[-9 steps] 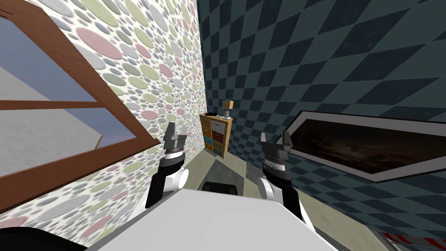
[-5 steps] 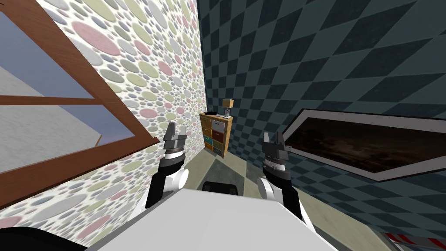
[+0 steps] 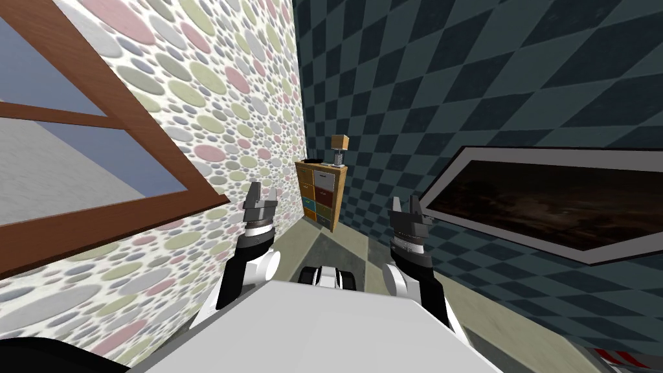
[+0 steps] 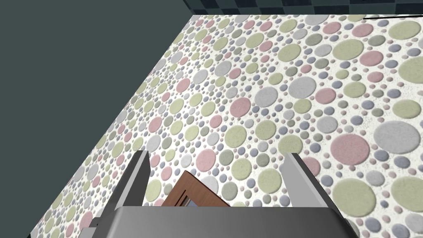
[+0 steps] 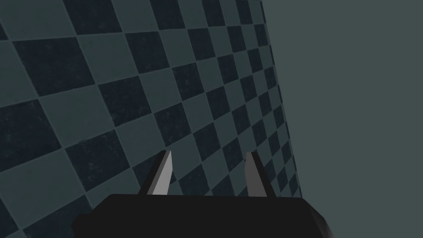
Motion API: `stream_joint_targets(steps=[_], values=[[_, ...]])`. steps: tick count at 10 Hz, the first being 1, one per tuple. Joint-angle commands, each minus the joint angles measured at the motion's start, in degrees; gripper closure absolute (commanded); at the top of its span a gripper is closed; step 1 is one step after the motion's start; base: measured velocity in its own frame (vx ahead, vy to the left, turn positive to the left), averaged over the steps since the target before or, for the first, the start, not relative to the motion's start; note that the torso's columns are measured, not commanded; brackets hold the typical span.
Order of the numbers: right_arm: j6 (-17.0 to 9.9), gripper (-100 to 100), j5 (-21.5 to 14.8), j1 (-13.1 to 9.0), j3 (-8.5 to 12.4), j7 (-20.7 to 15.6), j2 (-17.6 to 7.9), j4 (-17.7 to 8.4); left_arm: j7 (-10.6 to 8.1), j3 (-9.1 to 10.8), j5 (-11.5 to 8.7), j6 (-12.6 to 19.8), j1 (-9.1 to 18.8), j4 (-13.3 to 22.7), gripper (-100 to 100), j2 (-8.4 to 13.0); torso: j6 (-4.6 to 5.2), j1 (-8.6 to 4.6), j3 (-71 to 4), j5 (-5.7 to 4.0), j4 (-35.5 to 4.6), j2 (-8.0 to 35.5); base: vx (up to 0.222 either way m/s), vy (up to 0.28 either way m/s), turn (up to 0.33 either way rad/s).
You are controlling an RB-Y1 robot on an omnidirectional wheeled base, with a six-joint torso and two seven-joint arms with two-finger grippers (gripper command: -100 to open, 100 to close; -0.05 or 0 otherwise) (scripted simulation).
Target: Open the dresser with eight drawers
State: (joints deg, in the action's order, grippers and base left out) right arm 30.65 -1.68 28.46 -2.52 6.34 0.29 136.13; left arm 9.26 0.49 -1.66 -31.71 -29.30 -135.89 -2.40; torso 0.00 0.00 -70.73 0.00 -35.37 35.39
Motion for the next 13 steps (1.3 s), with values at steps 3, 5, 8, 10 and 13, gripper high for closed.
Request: stream_joint_targets(steps=[3, 5, 8, 10, 13], values=[[-0.01, 0, 0.0, 0.01, 0.0, 0.0, 0.0, -0.03, 0.19, -0.2, 0.39, 0.09, 0.72, 2.26, -100, 5.82, 0.0, 0.01, -13.58, 0.01, -6.66, 6.61, 0.033, -0.003, -0.02], [0.0, 0, 0.0, 0.01, 0.0, 0.0, 0.0, -0.03, 0.38, -0.39, 0.79, 0.18, 1.43, 4.51, -100, 8.45, 0.0, 0.0, -13.89, 0.0, -6.86, 6.78, 0.069, -0.004, -0.03], [0.0, 0, 0.0, 0.02, 0.0, 0.0, 0.0, -0.03, 0.75, -0.76, 1.52, 0.33, 2.75, 8.7, -100, 10.78, 0.0, -0.03, -13.86, -0.01, -6.9, 6.87, 0.089, -0.011, -0.039], [0.0, 0, 0.0, 0.02, 0.0, 0.0, 0.0, -0.03, 1.01, -1.03, 2.06, 0.45, 3.72, 11.75, -100, 11.47, 0.0, 0.06, -13.85, 0.01, -6.91, 6.88, 0.1, 0.005, -0.043], [0.0, 0, 0.0, 0.02, 0.0, 0.0, 0.0, -0.03, 1.41, -1.43, 2.86, 0.62, 5.17, 16.31, -100, 11.71, 0.0, -0.03, -13.85, -0.01, -6.91, 6.87, 0.101, -0.005, -0.045]])
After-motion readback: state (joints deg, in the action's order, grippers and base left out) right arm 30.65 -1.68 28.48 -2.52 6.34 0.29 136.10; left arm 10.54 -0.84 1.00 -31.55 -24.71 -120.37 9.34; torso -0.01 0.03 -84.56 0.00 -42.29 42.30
